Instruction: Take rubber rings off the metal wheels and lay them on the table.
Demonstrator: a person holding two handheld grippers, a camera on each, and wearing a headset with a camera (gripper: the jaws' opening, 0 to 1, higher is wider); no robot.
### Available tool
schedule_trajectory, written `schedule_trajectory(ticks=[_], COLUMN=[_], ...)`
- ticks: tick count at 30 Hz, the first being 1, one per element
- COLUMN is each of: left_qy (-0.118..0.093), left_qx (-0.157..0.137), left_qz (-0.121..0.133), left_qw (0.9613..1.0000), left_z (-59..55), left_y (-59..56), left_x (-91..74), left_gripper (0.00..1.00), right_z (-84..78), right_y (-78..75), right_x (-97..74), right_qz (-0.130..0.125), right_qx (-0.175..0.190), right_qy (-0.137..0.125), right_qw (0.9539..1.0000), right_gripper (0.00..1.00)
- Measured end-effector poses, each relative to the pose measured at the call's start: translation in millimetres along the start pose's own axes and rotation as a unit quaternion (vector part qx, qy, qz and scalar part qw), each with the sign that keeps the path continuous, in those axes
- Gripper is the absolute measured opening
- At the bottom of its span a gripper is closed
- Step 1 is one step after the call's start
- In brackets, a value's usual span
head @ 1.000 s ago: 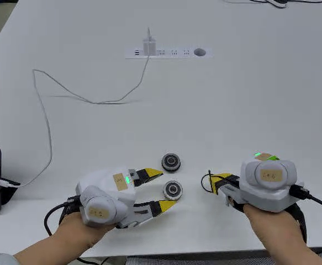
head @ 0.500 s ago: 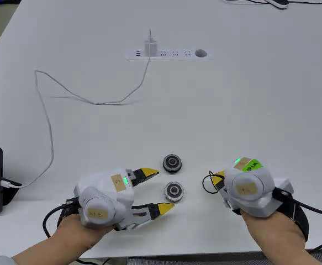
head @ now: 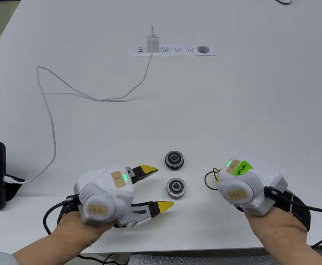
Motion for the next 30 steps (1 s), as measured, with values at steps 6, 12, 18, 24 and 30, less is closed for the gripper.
schedule_trajectory(ticks=[6,12,18,24,30], left_qy=[0.0,0.0,0.001,0.002,0.0], left_qx=[0.0,0.0,-0.001,-0.004,-0.004], left_qz=[-0.001,-0.001,0.001,0.005,0.01], left_qw=[1.0,1.0,1.0,1.0,0.9999], left_z=[0.2,1.4,0.0,-0.8,2.3], left_y=[1.0,0.7,2.6,5.0,7.7], left_x=[0.6,0.5,0.5,-0.1,-1.6], left_gripper=[0.47,0.47,0.47,0.46,0.43], right_z=[0.8,0.1,5.3,14.7,22.5], right_y=[0.2,1.9,5.4,9.9,15.6], right_x=[1.2,-1.6,-8.7,-12.4,-13.9], right_qz=[0.007,0.011,0.017,0.028,0.047], right_qx=[0.006,0.016,0.037,0.059,0.094], right_qy=[-0.004,-0.006,-0.022,-0.039,-0.055], right_qw=[1.0,0.9998,0.9989,0.9971,0.993], right_gripper=[0.06,0.06,0.07,0.07,0.07])
Point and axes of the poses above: the centre of the closed fingertips' face, and the gripper's own axes: x roughly forward along the fingers, y roughly to its left, z roughly out of its top, the point moved 2 cm from there along -x, roughly backward along the fingers, and after that the axes turned 9 degrees about y, right-handed, at the moved point
